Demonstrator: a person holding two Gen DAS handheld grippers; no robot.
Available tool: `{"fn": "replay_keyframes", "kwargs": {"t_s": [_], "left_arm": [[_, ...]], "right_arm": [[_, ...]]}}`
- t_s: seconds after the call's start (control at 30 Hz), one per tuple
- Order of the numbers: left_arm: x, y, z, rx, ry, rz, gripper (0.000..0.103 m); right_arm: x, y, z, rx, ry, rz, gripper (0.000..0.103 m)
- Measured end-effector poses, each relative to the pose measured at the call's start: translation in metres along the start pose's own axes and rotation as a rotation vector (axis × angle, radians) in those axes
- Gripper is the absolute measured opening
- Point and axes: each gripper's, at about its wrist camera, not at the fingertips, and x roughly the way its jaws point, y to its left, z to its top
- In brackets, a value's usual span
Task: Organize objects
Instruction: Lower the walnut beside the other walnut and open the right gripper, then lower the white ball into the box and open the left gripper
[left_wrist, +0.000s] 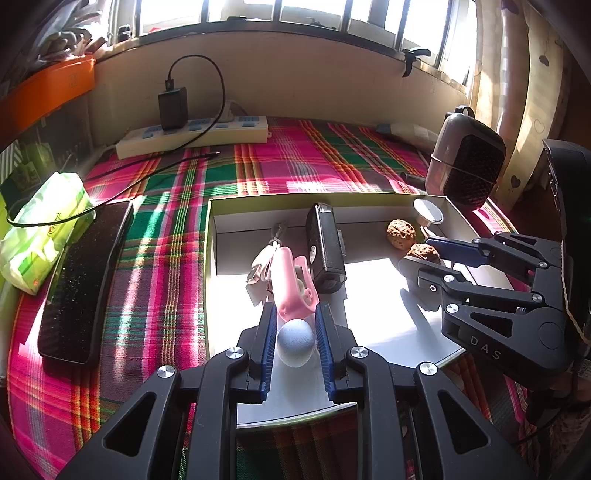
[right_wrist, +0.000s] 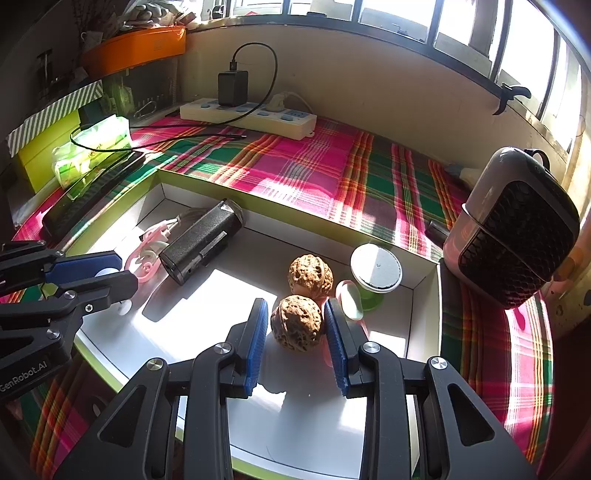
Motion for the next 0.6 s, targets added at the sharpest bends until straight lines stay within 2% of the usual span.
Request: {"fn": "replay_keyframes", "kwargs": {"t_s": [0.6], "left_arm": [[-0.0049, -0.0031, -0.0044, -0.002, 0.0, -0.002, 0.03]], "right_arm": [[-0.0067, 0.0003, -0.0014, 0.0, -0.021, 0.001, 0.035]]}}
